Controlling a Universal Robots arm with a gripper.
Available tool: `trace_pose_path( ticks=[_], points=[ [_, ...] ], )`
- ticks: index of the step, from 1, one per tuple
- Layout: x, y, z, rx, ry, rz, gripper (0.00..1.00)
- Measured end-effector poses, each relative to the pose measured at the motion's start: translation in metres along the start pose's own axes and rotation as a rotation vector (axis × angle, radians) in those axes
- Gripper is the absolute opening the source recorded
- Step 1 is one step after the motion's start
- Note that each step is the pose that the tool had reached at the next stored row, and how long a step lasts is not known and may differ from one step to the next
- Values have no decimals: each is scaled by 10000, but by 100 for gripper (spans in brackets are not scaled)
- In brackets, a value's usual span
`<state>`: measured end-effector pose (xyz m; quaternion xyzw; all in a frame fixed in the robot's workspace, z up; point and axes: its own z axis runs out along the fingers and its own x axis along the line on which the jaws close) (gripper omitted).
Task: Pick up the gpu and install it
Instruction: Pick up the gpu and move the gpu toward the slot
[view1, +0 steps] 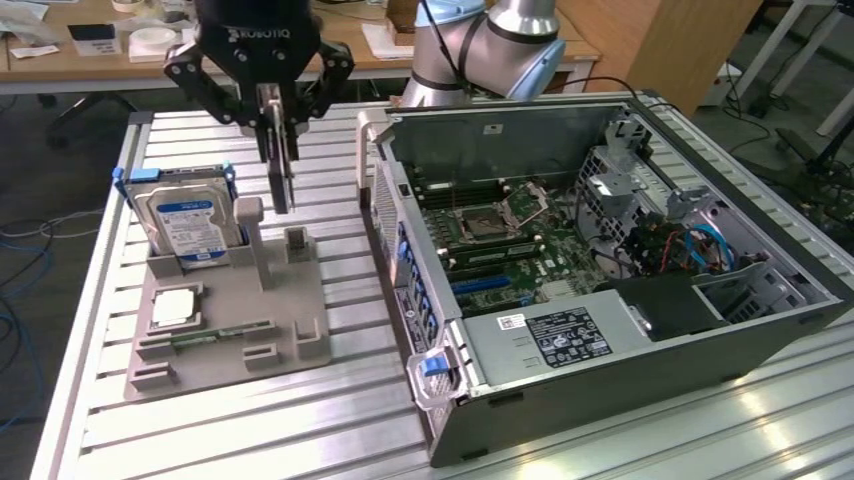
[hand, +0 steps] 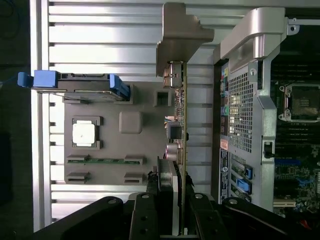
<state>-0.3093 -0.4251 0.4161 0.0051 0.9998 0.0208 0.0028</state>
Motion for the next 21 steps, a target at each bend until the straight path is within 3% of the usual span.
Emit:
trace_pose_path(
  ticks=[2, 10, 21],
  points=[
    [0, 1, -40, 0, 0, -3, 28],
    [-12, 2, -47, 1, -4, -3, 28],
    [-240, 4, -44, 0, -6, -3, 28]
  ],
)
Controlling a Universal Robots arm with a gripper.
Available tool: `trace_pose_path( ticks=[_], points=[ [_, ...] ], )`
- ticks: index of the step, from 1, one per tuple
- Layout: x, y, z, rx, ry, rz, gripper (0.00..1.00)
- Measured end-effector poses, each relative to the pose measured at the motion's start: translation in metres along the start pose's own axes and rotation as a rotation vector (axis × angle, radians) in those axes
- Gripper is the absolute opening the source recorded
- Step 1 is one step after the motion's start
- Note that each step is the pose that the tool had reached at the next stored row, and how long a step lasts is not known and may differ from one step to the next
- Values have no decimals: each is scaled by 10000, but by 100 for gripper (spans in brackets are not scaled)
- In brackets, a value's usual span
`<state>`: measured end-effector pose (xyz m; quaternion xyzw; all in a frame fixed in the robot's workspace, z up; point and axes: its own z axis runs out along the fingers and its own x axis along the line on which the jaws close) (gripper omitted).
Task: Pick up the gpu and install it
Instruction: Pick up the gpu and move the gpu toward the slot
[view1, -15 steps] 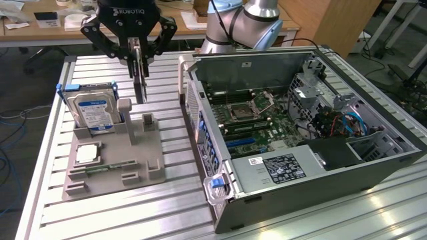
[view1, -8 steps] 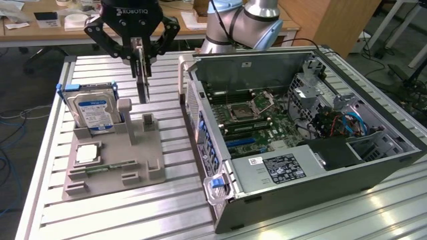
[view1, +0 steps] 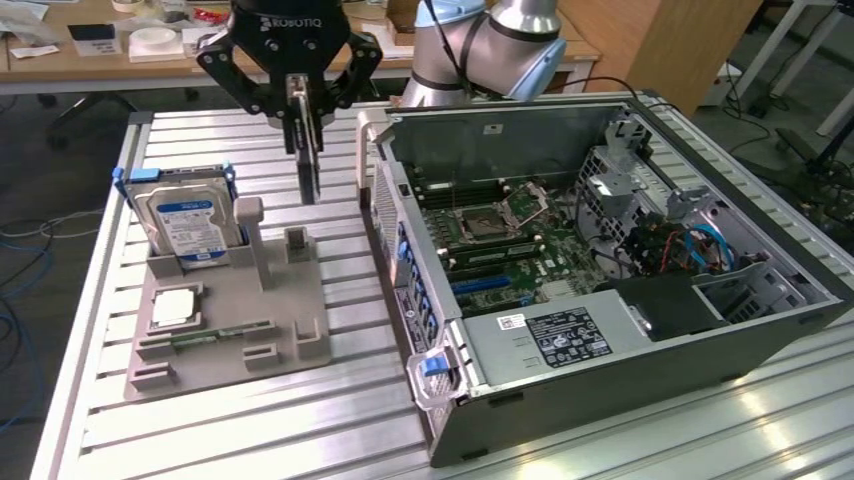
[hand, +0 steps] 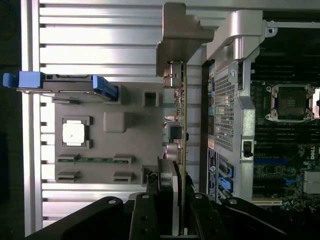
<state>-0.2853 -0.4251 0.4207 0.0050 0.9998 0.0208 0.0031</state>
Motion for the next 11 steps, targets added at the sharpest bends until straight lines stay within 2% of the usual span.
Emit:
trace_pose_path(
  ticks=[11],
  points=[
    [-216, 2, 2, 0, 0, 0, 28]
  ],
)
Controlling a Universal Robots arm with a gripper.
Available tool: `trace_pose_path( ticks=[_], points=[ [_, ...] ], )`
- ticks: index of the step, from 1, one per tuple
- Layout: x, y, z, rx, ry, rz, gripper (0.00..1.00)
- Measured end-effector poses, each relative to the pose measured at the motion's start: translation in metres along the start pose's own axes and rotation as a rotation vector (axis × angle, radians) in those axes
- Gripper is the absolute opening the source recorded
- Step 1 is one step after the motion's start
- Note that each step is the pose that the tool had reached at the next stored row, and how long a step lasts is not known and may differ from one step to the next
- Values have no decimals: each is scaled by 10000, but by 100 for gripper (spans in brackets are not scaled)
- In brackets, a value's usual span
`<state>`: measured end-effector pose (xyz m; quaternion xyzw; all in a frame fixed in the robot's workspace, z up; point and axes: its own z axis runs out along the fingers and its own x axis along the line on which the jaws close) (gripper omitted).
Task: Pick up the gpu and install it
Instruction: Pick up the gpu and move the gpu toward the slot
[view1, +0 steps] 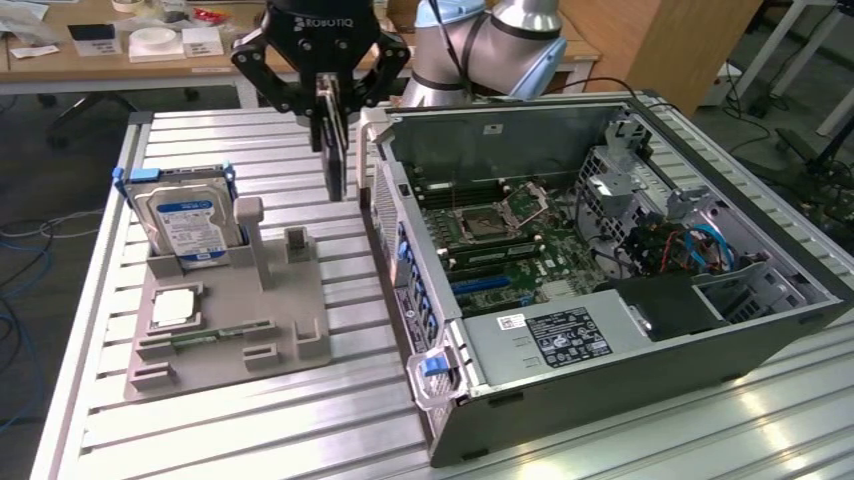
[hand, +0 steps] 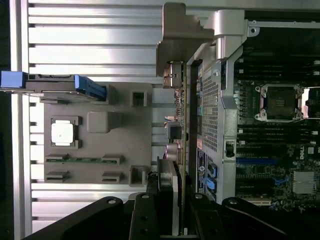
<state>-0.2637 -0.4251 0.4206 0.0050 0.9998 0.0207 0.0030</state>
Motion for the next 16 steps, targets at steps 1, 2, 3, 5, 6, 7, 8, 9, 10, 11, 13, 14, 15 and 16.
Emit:
trace_pose_path(
  ticks=[1, 2, 3, 5, 6, 7, 8, 9, 10, 11, 13, 14, 15, 16],
  points=[
    [-14, 0, 0, 0, 0, 0, 28],
    [-29, 0, 1, 0, 0, 0, 28],
    [-41, 1, 1, 0, -1, 0, 28],
    [-67, 1, 2, 0, -1, 0, 28],
    [-80, 1, 2, 0, 0, 0, 28],
    [-92, 1, 2, 0, 0, 0, 28],
    [-103, 1, 3, 0, -1, 0, 28],
    [-115, 1, 3, -1, -1, 0, 28],
    [-126, 1, 3, 0, 0, 0, 28],
    [-139, 1, 3, 0, -1, 0, 28],
    [-164, 2, 4, 0, 0, 0, 28],
    [-175, 2, 4, 0, -1, 0, 28],
    [-185, 2, 4, 0, -1, 0, 28],
    [-196, 2, 5, 0, 0, 0, 28]
  ],
)
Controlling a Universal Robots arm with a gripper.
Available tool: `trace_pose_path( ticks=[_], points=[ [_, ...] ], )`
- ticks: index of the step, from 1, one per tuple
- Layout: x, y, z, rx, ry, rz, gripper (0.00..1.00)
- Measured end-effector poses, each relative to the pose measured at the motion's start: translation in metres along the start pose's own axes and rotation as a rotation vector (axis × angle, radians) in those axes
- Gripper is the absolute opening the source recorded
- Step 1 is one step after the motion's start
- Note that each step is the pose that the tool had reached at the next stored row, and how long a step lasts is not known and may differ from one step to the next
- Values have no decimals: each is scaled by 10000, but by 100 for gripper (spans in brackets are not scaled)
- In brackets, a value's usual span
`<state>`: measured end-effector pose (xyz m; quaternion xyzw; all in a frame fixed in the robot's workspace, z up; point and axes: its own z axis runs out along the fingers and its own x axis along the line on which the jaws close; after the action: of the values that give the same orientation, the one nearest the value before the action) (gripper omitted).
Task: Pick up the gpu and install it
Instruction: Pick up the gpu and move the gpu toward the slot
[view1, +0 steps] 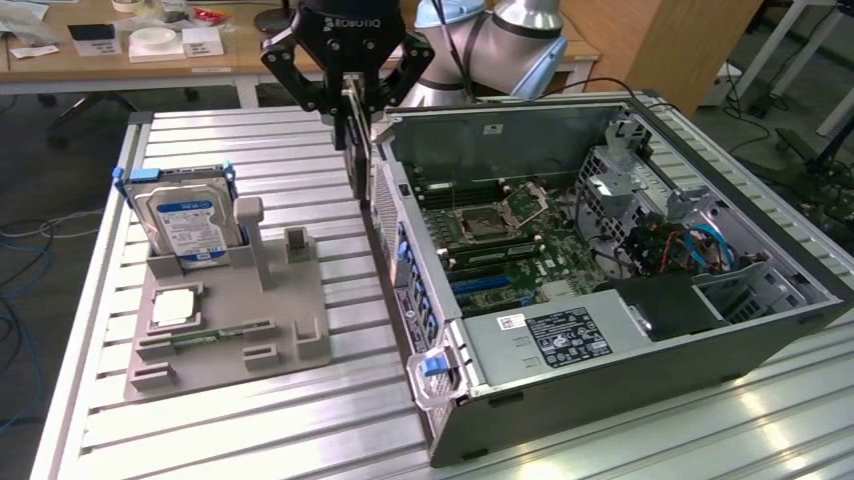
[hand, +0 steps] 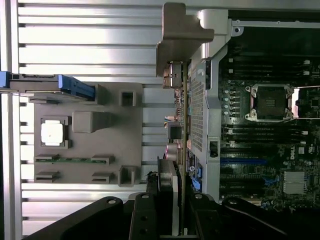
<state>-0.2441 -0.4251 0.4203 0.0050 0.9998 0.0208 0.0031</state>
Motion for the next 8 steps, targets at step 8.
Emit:
trace_pose_path(
  ticks=[8],
  points=[
    [-79, 1, 2, 0, 0, 0, 28]
  ],
)
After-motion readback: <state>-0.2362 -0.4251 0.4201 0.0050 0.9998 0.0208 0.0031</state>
